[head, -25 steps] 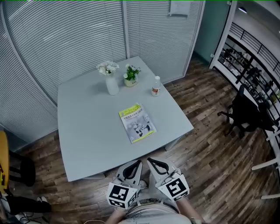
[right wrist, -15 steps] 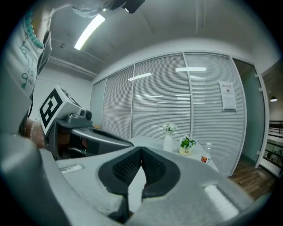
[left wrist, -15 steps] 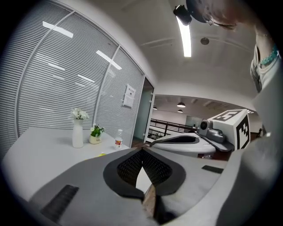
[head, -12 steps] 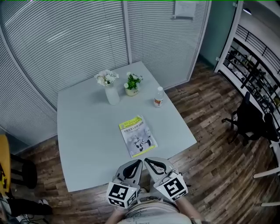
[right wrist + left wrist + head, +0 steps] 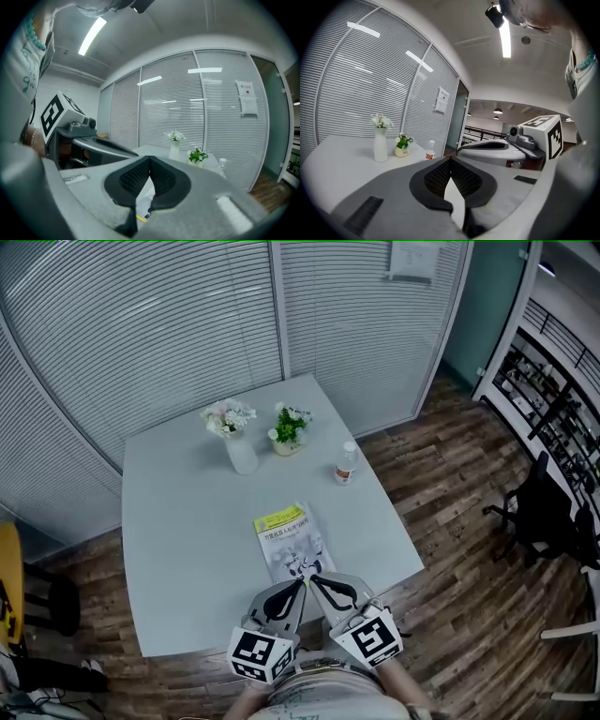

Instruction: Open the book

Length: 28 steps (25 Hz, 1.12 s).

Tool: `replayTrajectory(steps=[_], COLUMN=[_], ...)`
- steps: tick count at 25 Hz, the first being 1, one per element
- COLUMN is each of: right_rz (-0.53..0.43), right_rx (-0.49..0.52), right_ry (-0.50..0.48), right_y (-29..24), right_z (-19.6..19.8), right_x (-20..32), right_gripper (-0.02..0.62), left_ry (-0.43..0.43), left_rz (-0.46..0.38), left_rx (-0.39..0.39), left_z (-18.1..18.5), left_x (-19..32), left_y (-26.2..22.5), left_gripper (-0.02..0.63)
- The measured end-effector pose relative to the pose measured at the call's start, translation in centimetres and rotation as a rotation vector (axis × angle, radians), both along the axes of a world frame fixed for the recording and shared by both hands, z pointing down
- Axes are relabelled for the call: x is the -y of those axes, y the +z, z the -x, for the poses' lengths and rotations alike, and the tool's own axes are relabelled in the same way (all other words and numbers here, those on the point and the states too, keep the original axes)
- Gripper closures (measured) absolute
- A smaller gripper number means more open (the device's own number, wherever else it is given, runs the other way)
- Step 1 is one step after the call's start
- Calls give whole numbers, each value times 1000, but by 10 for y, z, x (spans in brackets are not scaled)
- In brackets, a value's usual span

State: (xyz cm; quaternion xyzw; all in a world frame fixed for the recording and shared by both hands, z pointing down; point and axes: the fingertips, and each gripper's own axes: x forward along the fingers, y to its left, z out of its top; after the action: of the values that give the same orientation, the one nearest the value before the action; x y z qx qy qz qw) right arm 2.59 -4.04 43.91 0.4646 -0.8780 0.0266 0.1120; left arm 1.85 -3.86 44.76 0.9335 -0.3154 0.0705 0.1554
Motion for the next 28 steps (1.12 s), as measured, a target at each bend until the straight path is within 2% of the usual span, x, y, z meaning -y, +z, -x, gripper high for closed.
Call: replayTrajectory(steps=[15, 25, 28], right_rz=[30, 47, 50], right_rx=[0, -29, -30], right_ry=[-85, -200, -234], right_y=[6, 12, 18], right_z=[-44, -63, -70], right_x=[61, 91, 98], right_gripper=[594, 594, 594], left_ry=[-67, -173, -220], left_rz=[13, 27, 7], left_rx=[19, -6, 15], left_z=[-48, -66, -67], left_x=[65, 96, 105], left_y=[6, 14, 19], left_gripper=[607, 607, 607])
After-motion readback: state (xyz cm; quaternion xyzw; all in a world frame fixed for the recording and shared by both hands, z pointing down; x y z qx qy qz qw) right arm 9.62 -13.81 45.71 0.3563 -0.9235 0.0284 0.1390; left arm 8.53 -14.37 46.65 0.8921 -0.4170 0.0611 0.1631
